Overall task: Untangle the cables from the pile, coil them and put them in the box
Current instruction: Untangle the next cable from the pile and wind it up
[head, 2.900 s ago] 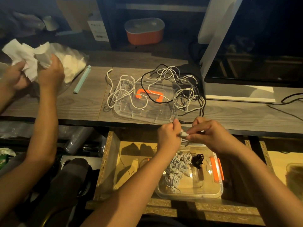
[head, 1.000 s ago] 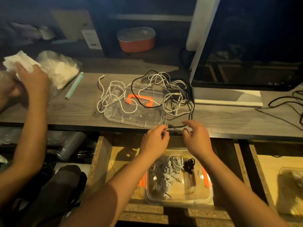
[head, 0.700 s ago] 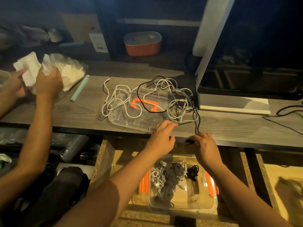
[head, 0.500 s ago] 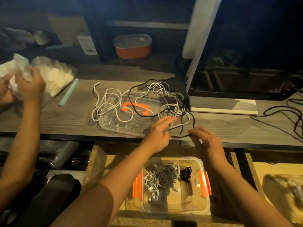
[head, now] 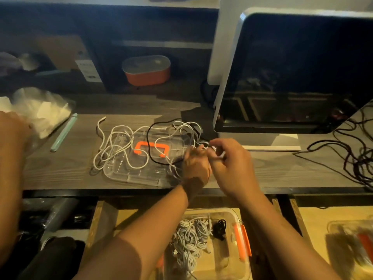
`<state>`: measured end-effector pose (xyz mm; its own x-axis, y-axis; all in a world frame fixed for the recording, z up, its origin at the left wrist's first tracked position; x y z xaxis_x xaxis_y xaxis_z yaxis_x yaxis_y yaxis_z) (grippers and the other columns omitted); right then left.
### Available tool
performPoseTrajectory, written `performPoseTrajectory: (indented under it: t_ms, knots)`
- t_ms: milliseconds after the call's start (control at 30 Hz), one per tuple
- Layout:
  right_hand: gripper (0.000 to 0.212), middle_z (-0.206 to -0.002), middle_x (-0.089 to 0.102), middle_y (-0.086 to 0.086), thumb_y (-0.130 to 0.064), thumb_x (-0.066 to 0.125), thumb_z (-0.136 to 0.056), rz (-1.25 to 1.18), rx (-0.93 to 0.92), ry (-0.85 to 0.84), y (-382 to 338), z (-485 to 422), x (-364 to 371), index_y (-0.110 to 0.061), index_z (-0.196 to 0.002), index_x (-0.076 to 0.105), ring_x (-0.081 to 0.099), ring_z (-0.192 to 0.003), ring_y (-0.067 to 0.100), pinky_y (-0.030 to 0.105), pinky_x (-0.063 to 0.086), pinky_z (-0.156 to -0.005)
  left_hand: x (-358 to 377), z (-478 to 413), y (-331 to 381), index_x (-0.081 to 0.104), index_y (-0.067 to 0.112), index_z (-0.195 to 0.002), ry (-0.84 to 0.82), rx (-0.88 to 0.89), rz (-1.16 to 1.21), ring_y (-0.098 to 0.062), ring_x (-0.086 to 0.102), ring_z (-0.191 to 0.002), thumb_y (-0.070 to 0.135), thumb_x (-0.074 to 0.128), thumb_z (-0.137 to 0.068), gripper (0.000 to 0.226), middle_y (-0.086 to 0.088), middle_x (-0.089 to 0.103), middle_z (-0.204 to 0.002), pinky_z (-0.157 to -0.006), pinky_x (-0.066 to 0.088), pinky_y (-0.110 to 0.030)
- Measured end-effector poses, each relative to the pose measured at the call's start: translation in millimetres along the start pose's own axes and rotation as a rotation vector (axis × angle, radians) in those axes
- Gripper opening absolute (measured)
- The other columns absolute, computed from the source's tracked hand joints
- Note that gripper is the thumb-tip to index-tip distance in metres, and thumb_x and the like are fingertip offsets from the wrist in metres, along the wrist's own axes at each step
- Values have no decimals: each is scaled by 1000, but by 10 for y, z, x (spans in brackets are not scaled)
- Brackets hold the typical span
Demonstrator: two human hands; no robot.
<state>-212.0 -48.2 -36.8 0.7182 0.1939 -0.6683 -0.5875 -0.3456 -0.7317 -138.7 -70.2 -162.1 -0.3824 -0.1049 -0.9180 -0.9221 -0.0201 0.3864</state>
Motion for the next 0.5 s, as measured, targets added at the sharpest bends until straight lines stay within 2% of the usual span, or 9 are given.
performPoseTrajectory:
  t_ms: [67,100,167,233,300,400,467,500]
  knots:
    - [30,-109,53,-2,-30,61,-90,326,131,-160,289,-81,64,-16,-116,58,52,-96,12,27,47,-80,-142,-93,-85,52,19,-132,22,-56,-59,-18,22,-143,39,32,-97,45,1,43,-146,-115,-7,-32]
    - [30,-111,56,1,-31,61,-89,442,201,-270,449,-85,135,-14,-114,58,54,-97,17,32,50,-84,-224,-126,-154,52,19,-132,37,-88,-52,-17,20,-143,36,34,-98,42,2,41,-147,-115,-9,-33]
    - [23,-99,63,3,-33,60,-89,552,283,-429,684,-58,275,-14,-102,63,58,-87,16,33,53,-81,-310,-200,-90,54,18,-130,45,-40,-97,-17,22,-142,26,44,-98,35,2,44,-145,-115,-7,-35]
    - [16,-84,64,1,-31,55,-93,341,321,-417,746,-61,299,-20,-90,67,57,-74,13,31,51,-71,-330,-212,-35,58,19,-123,45,-26,-36,-18,31,-136,29,51,-94,32,1,52,-136,-116,1,-38]
    - [22,-77,61,-2,-29,52,-96,66,284,-266,677,-120,186,-28,-77,64,53,-70,12,29,43,-65,-362,-206,-57,64,19,-109,76,-32,62,-20,44,-125,29,54,-91,23,0,58,-123,-114,13,-39]
    - [22,-97,58,-11,-18,48,-97,-351,227,-77,453,-179,33,-25,-83,65,54,-93,5,15,41,-75,-427,-229,-120,68,10,-105,196,-78,232,-26,53,-117,18,55,-89,22,-8,63,-118,-110,21,-38]
    - [28,-102,62,-18,-15,42,-99,-647,283,4,331,-172,0,-26,-91,66,56,-100,1,15,41,-82,-373,-257,-201,67,11,-107,166,-175,256,-23,55,-113,20,50,-92,24,-8,65,-113,-112,19,-30]
    - [30,-97,68,-15,-17,39,-100,-796,296,37,254,-182,-33,-24,-89,66,60,-98,4,19,44,-84,-338,-271,-251,67,11,-105,142,-202,237,-23,56,-109,22,46,-94,26,-7,65,-108,-112,19,-28]
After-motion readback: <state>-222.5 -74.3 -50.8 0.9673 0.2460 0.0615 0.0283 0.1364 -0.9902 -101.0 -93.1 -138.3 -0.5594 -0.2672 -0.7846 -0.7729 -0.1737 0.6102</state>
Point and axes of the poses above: each hand's wrist, its own z-axis away from the middle knuckle, its own x-axis out of the palm, y = z × x, the point moved 8 cm from there along -z, towards the middle knuckle
